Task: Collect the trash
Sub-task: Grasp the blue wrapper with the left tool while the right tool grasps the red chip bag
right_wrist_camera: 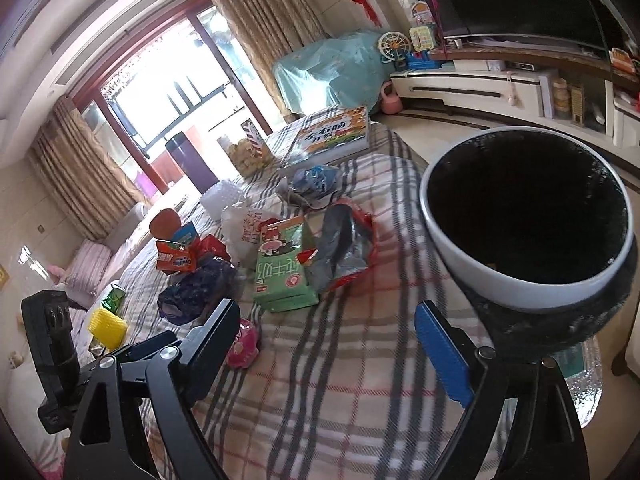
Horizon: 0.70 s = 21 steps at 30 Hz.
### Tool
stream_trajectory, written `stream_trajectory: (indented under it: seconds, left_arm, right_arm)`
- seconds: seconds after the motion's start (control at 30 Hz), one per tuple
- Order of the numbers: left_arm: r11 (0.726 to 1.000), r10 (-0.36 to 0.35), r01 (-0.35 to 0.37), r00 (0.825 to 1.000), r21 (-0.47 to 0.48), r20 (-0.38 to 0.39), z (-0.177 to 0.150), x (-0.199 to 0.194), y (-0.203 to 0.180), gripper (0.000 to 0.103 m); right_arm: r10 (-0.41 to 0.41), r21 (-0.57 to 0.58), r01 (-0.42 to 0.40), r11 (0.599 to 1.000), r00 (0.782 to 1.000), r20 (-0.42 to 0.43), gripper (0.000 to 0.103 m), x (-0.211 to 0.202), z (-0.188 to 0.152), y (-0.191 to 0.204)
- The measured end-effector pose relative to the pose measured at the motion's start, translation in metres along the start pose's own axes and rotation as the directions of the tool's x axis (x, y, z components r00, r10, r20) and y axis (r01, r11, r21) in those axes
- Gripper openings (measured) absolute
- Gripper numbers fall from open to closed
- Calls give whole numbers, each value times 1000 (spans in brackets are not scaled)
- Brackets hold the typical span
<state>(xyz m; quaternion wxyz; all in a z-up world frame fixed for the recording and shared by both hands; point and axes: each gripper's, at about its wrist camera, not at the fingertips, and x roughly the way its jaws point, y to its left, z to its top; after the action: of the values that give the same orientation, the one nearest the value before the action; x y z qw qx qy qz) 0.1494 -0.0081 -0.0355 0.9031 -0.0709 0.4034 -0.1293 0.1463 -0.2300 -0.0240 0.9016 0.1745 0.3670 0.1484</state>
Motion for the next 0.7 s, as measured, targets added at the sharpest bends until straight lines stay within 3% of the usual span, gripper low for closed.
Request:
stream_trajectory:
  seconds: [0.13,0.37,0.7]
  left_arm:
    - [999,19,-19,1000,-41,2,1,2,18,66]
    - [995,40,-40,999,-90,-3,6,12,38,78]
    - [991,49,-47,999,-128,13,24,28,52,79]
  right_arm:
    - [-18,-39,18,999,1000,-3,90,8,0,10]
    - [-54,-76,54,996,999,3,90,20,3,14]
    - [-93,-103,95,990,995,26,90,43,19,12]
